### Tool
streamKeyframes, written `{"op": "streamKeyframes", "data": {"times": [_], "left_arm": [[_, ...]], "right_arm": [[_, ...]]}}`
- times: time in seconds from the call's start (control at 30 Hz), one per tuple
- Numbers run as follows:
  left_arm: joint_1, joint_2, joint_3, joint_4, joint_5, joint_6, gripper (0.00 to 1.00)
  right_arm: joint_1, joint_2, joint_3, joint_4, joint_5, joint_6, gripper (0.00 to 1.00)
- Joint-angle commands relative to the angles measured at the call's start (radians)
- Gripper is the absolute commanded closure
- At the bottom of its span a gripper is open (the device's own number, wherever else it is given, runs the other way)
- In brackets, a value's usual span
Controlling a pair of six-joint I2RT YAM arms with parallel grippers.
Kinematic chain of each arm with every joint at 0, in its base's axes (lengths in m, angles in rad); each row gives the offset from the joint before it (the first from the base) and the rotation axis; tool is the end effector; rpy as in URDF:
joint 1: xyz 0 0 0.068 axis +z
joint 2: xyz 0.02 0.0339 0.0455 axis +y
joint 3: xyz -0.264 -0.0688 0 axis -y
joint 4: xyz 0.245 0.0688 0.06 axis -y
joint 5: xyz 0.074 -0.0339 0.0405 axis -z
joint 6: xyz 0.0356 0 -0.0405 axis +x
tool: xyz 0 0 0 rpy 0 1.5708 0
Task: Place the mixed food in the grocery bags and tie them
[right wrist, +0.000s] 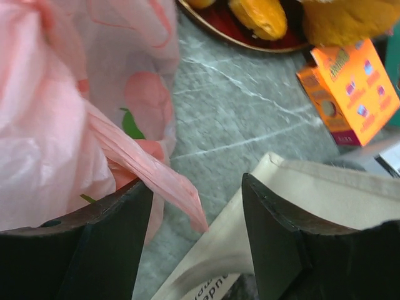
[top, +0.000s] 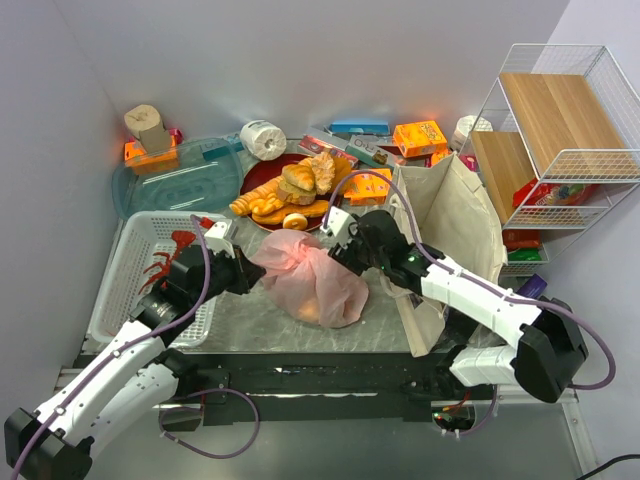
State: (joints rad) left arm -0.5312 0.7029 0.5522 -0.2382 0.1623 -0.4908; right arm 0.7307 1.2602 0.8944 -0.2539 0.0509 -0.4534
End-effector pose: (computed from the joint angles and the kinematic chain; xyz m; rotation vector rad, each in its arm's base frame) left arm 0.1443 -0.0915 0.2653 0.1529 2.0425 -0.8161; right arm 0.2088 0.1847 0.2696 -1.1990 1.8343 0.1007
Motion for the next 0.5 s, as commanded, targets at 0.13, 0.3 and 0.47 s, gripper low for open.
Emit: {"op": "streamKeyframes", "data": {"times": [0.13, 0.3, 0.47], "left_arm": [[0.002, 0.000, 0.045, 0.025, 0.020, 0.004, 0.99], [0.004, -0.011, 0.045, 0.022, -0.012, -0.002, 0.99], [0.004, -0.031, 0.078, 0.017, -0.137, -0.005, 0.99]], "right_arm": [[0.009, 0.057, 0.012, 0.119, -0.070, -0.056, 0.72], [0.009, 0.051, 0.090, 0.096, 0.116, 0.073, 1.00], [-0.002, -0.018, 0.197, 0.094, 0.335, 0.133, 1.00]]}}
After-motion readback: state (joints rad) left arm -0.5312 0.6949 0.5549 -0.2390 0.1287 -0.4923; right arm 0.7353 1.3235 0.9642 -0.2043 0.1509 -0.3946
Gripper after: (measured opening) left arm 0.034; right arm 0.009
